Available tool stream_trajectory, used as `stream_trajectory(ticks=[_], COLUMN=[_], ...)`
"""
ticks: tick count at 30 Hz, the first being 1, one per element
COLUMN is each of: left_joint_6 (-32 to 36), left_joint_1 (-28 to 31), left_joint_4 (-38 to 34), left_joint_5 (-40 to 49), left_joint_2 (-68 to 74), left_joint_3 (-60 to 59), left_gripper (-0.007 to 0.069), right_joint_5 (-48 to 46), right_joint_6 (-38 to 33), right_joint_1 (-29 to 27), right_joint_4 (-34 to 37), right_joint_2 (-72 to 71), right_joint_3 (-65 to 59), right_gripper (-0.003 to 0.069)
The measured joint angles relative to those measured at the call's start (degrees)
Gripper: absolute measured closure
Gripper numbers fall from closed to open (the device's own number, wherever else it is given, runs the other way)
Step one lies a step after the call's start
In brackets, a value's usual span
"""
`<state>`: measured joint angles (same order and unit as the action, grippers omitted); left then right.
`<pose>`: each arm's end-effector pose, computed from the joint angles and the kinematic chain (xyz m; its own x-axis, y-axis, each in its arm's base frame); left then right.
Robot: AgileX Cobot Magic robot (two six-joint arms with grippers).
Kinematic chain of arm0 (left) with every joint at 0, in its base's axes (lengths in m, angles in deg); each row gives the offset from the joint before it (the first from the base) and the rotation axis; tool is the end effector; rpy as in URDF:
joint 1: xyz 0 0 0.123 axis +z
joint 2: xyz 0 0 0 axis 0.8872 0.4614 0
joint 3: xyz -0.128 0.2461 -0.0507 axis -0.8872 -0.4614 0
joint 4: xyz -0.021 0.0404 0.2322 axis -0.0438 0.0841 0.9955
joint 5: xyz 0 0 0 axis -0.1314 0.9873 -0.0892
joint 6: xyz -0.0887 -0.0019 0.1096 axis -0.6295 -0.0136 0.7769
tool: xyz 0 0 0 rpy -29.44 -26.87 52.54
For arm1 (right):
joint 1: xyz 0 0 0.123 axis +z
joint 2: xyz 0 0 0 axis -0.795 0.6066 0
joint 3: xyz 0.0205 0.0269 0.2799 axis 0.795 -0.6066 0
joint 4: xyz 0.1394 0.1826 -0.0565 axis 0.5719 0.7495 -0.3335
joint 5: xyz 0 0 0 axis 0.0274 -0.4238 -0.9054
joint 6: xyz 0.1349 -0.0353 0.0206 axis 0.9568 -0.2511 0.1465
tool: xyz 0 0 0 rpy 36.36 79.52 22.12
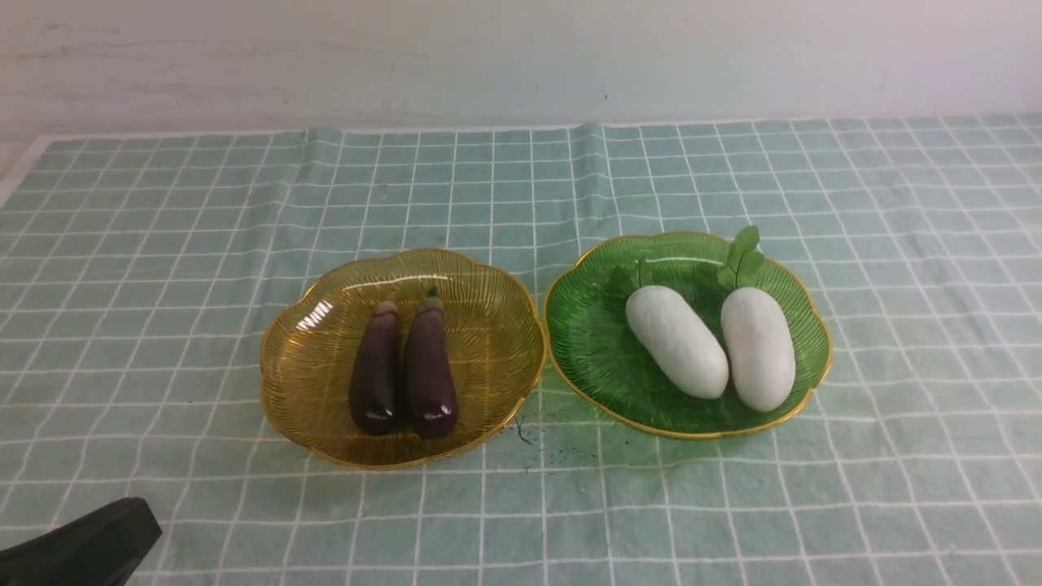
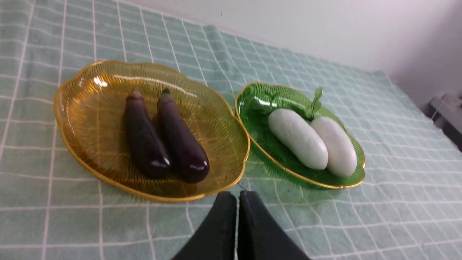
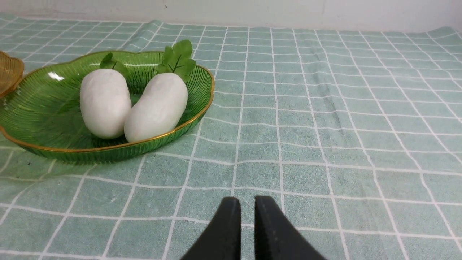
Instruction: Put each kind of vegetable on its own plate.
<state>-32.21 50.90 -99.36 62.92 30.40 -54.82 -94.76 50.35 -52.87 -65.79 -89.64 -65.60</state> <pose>0.0889 -0.0491 0.2536 -0.3570 -0.3142 -0.8797 0.2847 0.8604 -0.4228 0.0869 0.0073 0.1568 -0.3081 -0.0377 -0.9506 -0.0598 0.9980 -0.0202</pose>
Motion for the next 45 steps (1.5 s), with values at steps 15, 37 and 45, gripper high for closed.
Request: stream_trajectory(ticks=[15,37,45], left_joint_6=[0.0,8.11,7.98], left_joint_1=[0.0,11.1,11.94], left_joint_4=[-0.32,20.22,21.68], left_joint_5=[0.0,-2.49,-3.79], left_joint_2=[-0.06,-12.77,-12.77], left_joint_3=[0.0,-17.68,-18.83], left_gripper=[0.0632,0.0632,0.0632], right_joint_5=[0.0,0.05,0.05], right_joint_6=[0.05,0.1,0.1], right_joint_1=[0.0,0.0,0.0], right_joint_4=[0.1,0.1,0.12], right_joint_2=[0.0,-0.02,-0.02], right_joint_3=[0.0,0.0,0.0], right_gripper=[0.0604,0.0604,0.0604])
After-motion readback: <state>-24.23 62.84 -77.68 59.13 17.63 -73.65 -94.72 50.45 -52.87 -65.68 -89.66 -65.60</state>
